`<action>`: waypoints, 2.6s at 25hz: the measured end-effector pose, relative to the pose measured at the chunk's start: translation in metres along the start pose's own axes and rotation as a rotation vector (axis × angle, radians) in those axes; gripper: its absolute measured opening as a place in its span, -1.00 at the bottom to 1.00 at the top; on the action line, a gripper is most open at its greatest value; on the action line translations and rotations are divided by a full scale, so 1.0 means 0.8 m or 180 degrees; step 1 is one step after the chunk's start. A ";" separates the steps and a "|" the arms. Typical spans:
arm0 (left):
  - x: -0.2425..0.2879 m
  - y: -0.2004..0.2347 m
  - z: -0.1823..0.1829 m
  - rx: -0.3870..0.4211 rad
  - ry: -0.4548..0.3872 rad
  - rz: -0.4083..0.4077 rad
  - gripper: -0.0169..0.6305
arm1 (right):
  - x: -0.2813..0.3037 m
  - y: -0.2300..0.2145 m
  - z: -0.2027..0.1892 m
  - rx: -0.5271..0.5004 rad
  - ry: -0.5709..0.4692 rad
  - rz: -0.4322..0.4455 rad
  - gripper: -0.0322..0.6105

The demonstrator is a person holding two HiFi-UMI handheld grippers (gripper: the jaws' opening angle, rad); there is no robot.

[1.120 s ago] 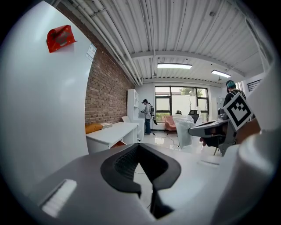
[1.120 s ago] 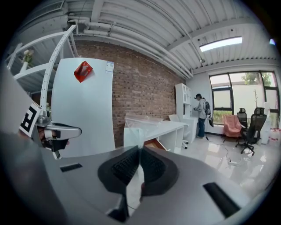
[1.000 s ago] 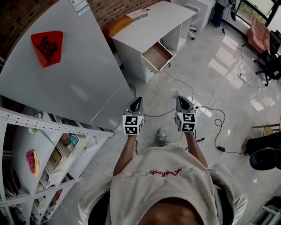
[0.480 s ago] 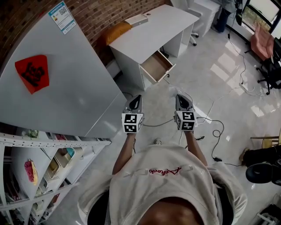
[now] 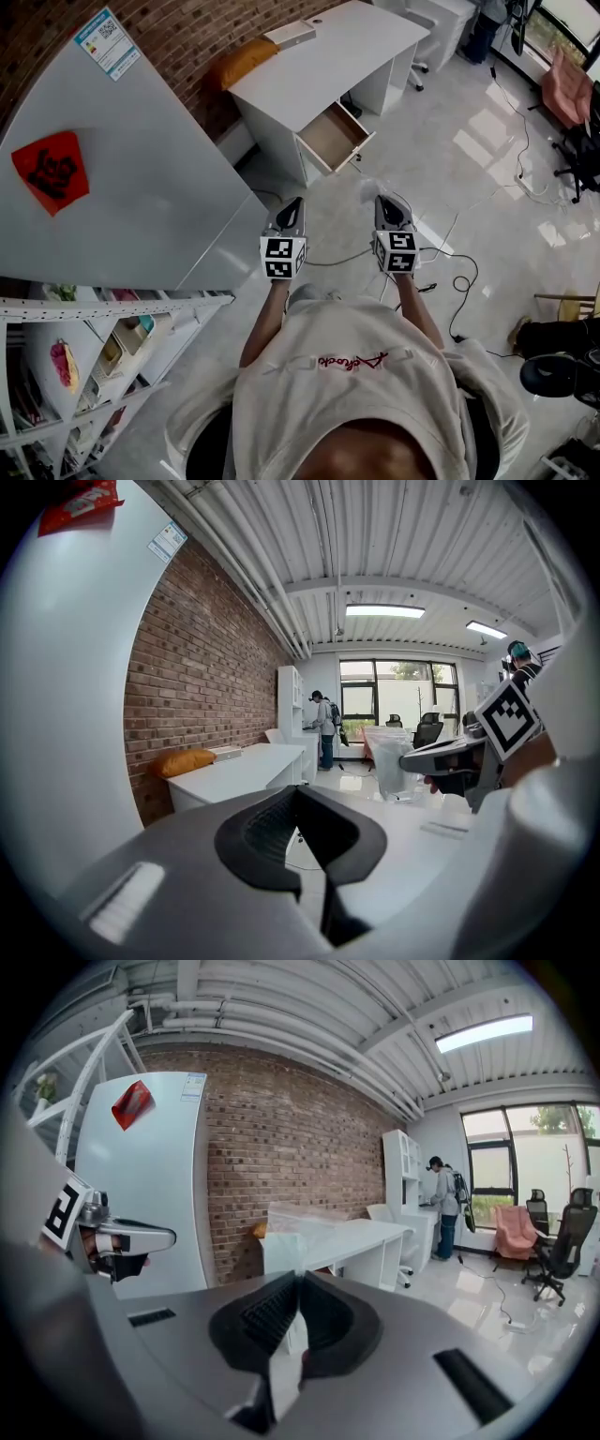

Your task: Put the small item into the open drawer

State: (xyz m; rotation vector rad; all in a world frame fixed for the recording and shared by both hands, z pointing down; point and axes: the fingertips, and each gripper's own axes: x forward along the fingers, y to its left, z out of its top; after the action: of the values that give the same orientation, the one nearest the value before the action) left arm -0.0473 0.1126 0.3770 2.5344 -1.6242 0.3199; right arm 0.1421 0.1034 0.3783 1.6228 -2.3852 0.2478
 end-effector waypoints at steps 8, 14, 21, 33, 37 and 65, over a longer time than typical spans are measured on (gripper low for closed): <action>0.006 -0.002 -0.005 0.0002 0.0047 -0.0017 -0.93 | 0.002 -0.005 -0.009 0.0040 0.0043 -0.0016 -0.86; 0.030 -0.005 -0.007 0.0002 0.0052 -0.0126 -0.93 | 0.012 -0.015 -0.011 0.0058 0.0074 -0.0081 -0.86; 0.078 0.013 0.001 0.0023 0.0063 -0.0212 -0.93 | 0.060 -0.027 -0.002 0.0101 0.0090 -0.0113 -0.86; 0.196 0.101 0.018 -0.0110 0.0108 -0.0291 -0.93 | 0.200 -0.049 0.042 0.0032 0.0199 -0.0153 -0.86; 0.244 0.130 0.040 -0.0115 0.0076 -0.0372 -0.93 | 0.246 -0.064 0.070 0.0025 0.0196 -0.0229 -0.86; 0.414 0.271 0.096 -0.0020 -0.0017 -0.0428 -0.93 | 0.442 -0.102 0.147 0.0038 0.0068 -0.0365 -0.86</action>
State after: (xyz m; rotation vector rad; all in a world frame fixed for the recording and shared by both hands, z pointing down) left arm -0.1019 -0.2870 0.3776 2.6251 -1.4448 0.2944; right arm 0.0815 -0.2729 0.3701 1.7462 -2.2698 0.2570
